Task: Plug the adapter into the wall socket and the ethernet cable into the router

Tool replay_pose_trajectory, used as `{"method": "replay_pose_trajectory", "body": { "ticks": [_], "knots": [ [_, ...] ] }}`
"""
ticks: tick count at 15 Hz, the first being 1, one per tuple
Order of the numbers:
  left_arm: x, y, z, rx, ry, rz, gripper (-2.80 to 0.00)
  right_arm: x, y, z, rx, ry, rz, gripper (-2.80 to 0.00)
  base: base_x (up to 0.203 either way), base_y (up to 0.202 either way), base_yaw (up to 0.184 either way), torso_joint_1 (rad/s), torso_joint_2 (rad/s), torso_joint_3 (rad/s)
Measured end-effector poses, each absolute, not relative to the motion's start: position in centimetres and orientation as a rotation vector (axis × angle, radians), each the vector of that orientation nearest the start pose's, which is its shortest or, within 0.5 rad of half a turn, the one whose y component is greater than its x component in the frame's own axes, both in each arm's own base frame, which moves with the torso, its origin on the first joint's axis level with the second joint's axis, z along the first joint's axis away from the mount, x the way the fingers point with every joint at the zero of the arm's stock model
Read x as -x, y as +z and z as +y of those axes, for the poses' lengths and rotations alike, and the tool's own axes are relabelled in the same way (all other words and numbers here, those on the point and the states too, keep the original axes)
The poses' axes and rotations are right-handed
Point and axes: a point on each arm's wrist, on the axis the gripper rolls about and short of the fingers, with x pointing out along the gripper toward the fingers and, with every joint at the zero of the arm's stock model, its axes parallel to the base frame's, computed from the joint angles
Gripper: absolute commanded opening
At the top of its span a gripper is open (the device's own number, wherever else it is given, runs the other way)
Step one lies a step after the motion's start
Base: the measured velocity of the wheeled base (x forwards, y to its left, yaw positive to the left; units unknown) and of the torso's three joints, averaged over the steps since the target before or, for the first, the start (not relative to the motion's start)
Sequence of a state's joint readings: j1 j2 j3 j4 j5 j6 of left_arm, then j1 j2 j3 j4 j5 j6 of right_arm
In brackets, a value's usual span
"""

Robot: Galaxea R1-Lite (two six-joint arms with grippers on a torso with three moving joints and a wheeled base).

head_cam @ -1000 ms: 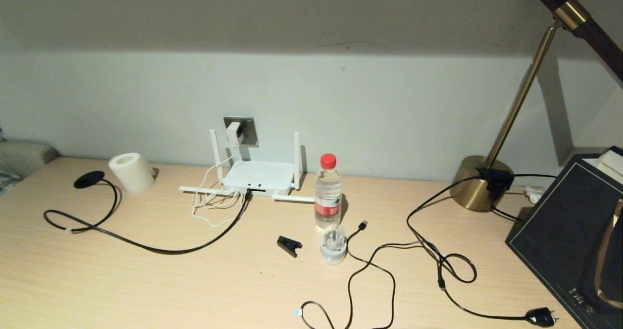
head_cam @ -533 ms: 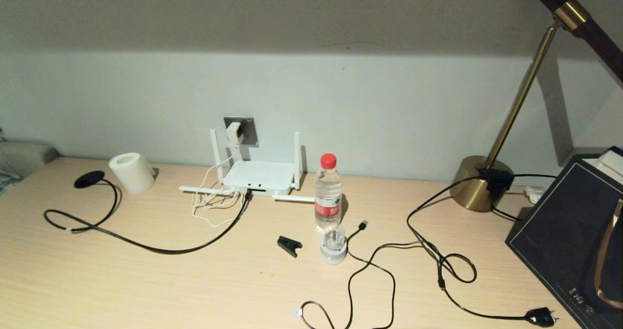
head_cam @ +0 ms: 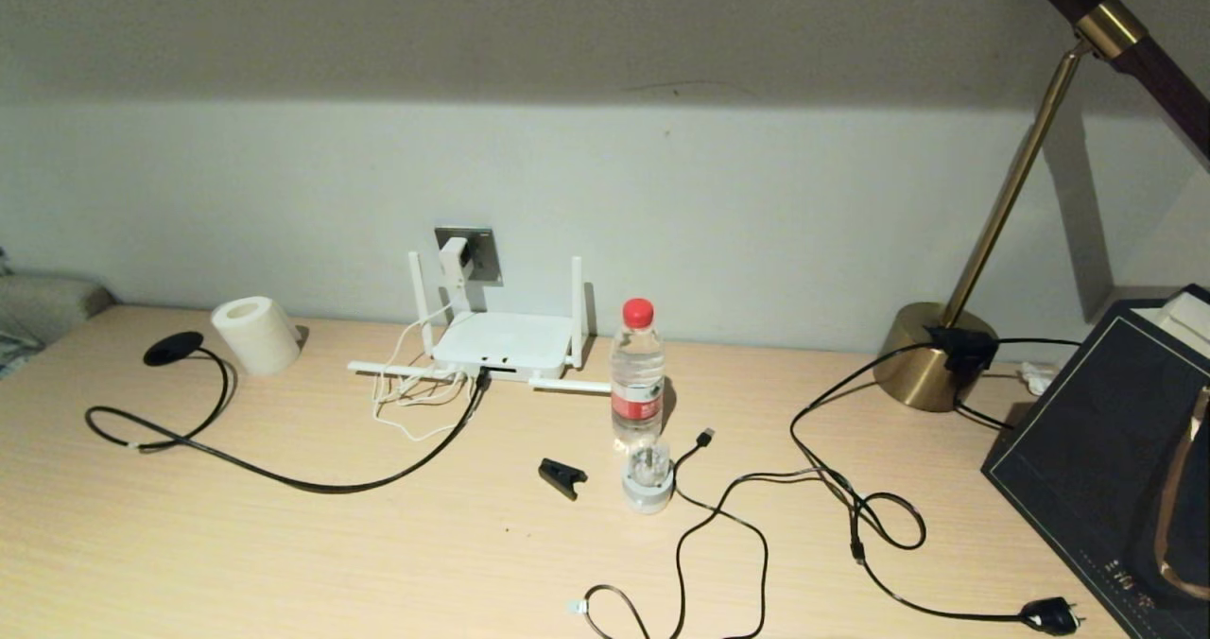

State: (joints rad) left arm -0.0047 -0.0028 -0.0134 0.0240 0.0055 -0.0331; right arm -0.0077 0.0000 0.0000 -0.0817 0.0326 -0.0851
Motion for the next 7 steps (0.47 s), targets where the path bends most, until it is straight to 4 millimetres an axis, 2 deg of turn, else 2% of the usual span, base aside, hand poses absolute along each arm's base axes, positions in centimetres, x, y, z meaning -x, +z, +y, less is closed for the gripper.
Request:
{"method": "replay_pose_trajectory", "body": {
  "ticks": [7],
  "knots": [
    [2.41, 7.66, 0.02, 0.033, 0.001, 0.008, -2.80, 2.31, 8.39, 0.07, 0.074, 0.012, -0.083, -2.80, 0.000, 0.000, 0.000, 0.000, 0.00, 0.000]
  ]
}}
